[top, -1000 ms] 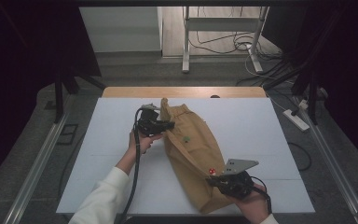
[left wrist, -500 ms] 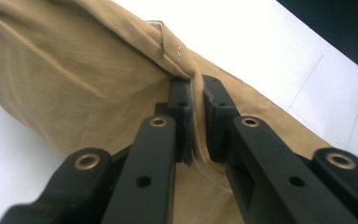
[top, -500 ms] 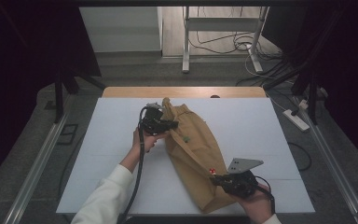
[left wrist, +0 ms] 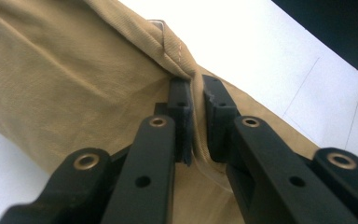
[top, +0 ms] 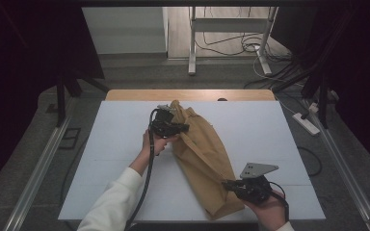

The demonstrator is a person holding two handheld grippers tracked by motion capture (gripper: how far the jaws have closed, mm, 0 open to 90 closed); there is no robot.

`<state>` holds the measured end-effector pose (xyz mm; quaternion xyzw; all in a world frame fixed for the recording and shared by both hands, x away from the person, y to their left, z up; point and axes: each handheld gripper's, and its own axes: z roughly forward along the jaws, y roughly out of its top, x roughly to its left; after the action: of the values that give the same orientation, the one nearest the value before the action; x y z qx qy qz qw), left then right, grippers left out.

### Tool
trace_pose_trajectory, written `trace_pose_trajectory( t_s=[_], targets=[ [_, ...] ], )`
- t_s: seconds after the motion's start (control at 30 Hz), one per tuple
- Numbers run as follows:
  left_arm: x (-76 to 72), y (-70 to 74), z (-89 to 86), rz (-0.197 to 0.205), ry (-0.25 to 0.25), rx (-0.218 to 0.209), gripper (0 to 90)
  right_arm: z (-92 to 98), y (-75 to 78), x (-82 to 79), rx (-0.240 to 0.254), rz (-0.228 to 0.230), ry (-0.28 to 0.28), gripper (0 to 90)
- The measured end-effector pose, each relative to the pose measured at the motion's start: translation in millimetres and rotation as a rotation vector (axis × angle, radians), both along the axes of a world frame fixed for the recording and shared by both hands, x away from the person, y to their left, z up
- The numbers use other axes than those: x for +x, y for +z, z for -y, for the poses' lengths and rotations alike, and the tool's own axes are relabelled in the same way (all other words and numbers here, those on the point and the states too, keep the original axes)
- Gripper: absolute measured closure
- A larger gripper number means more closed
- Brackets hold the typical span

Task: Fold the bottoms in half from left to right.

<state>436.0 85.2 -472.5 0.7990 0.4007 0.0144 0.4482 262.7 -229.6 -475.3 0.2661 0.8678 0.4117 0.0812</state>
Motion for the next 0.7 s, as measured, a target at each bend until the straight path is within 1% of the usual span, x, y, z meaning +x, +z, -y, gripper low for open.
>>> trace_pose_trajectory(
  t_s=[0.27,0.53,0.7],
  targets=[
    [4.4,-3.0,8.7,-0.01,-0.008,0.011,82.9,4.0,-4.6,1.1,-0.014,-0.013,-0.009,85.2],
    [6.3,-5.6,16.8,-0.018,-0.017,0.015,82.7,10.7,-5.1,1.0,-0.006,-0.022,-0.025,85.3],
    [7.3,-6.2,22.2,-0.016,-0.025,0.024,82.7,13.3,-6.6,0.1,-0.01,-0.029,-0.029,85.3]
  ],
)
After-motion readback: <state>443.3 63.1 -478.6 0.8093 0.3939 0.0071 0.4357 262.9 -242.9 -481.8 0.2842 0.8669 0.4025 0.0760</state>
